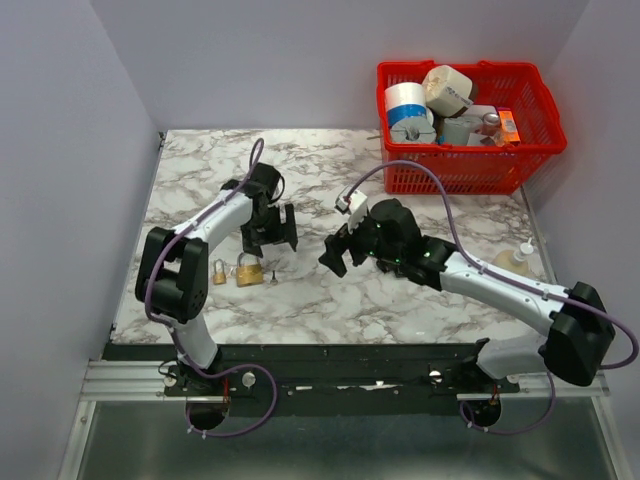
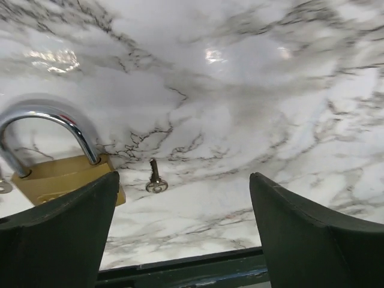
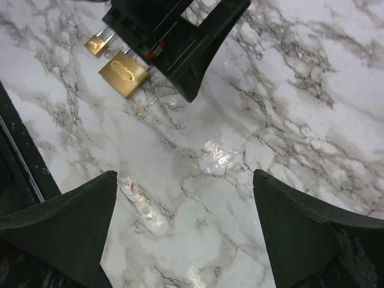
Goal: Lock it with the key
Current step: Place the key at the center of the board, then pick up the lock from the center of the board.
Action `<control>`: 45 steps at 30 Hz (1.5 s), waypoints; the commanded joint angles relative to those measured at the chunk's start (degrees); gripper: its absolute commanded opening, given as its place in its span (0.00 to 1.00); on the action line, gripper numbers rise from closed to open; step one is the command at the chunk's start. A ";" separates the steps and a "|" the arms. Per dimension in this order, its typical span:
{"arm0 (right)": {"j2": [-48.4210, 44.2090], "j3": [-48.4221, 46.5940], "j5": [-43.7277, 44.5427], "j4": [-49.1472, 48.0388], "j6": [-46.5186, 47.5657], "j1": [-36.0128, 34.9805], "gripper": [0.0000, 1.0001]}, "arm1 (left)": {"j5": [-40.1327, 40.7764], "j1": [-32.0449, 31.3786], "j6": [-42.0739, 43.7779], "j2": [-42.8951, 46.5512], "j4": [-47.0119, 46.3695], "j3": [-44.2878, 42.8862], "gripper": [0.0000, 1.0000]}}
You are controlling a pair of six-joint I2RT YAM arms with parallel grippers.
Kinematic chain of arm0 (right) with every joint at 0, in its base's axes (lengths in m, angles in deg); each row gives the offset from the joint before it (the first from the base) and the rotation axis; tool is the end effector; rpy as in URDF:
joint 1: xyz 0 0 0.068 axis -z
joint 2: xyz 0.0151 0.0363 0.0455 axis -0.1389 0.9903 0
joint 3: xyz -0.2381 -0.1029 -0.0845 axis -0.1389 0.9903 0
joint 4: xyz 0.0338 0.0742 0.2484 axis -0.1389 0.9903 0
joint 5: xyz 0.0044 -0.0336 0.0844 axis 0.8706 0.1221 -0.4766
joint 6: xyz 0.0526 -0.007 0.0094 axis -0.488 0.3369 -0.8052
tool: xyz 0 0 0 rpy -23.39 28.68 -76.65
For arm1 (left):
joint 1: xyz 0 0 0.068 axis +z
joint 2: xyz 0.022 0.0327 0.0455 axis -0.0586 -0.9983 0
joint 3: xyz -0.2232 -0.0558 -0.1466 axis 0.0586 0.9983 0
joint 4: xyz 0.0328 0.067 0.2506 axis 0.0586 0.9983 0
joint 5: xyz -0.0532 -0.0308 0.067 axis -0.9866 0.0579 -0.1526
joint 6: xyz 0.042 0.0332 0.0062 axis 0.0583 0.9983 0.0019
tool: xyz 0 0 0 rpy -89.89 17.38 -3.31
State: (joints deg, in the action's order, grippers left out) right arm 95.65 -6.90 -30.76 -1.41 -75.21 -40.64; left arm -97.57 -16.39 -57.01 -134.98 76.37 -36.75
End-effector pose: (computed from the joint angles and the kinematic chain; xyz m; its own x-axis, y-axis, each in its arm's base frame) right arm 0.2005 0.2342 0.2848 -0.3262 -0.2991 -0.8967 -0.8035 0.5874 0.0964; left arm 0.3205 -0.1200 0.2020 -0.9709 -0.1914 -0.1438 -0.1540 0.9593 -0.2368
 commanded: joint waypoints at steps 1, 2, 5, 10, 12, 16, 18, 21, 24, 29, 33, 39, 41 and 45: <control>-7.54 3.40 -8.01 0.66 10.97 0.98 1.00 | -1.63 0.06 2.46 10.87 -2.96 -3.84 0.99; -8.78 3.85 -9.33 1.71 12.64 1.16 1.00 | -1.72 0.06 2.81 12.55 -4.36 -3.85 0.99; -12.56 5.08 -14.78 8.47 19.40 2.91 1.00 | -1.98 0.24 5.97 19.06 -11.39 -2.71 0.99; -15.82 4.74 -21.20 23.23 29.25 10.73 1.00 | -5.67 1.02 14.84 28.12 -22.91 4.85 0.99; -15.30 3.77 -20.25 28.76 33.37 13.36 1.00 | -8.73 2.60 16.96 29.97 -23.44 5.99 0.99; -11.78 2.71 -22.53 38.09 41.64 20.22 1.00 | -19.01 6.03 18.19 30.24 -25.11 5.38 0.99; -9.76 3.15 -21.65 41.16 46.46 23.11 0.99 | -20.87 6.39 18.63 30.67 -27.74 5.30 0.99; -8.79 4.47 -20.07 41.45 53.14 25.85 0.99 | -23.95 6.48 18.90 32.08 -31.16 6.17 0.99; -6.34 6.05 -18.75 40.05 59.47 28.04 0.99 | -25.18 6.48 18.55 33.14 -33.46 7.57 0.99; 0.51 4.04 -20.42 39.87 68.80 30.95 0.98 | -29.23 6.48 18.11 33.49 -35.75 8.81 0.99; 6.93 0.52 -20.15 39.43 71.45 31.83 0.98 | -29.23 6.56 18.37 34.28 -37.07 9.69 0.99; 14.15 -3.52 -20.15 39.16 72.33 32.19 0.97 | -27.74 6.56 20.30 36.30 -35.05 10.48 0.99; 15.46 -4.58 -19.89 39.25 72.50 32.27 0.96 | -26.78 6.56 20.39 37.17 -34.96 11.01 0.99; 18.54 -5.64 -19.54 39.25 72.86 32.36 0.94 | -25.90 6.65 20.57 38.41 -35.13 12.23 0.99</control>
State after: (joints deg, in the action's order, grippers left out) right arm 111.43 -10.75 -50.06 37.39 -4.53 -8.77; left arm -124.43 -9.87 -38.06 -98.58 42.31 -26.20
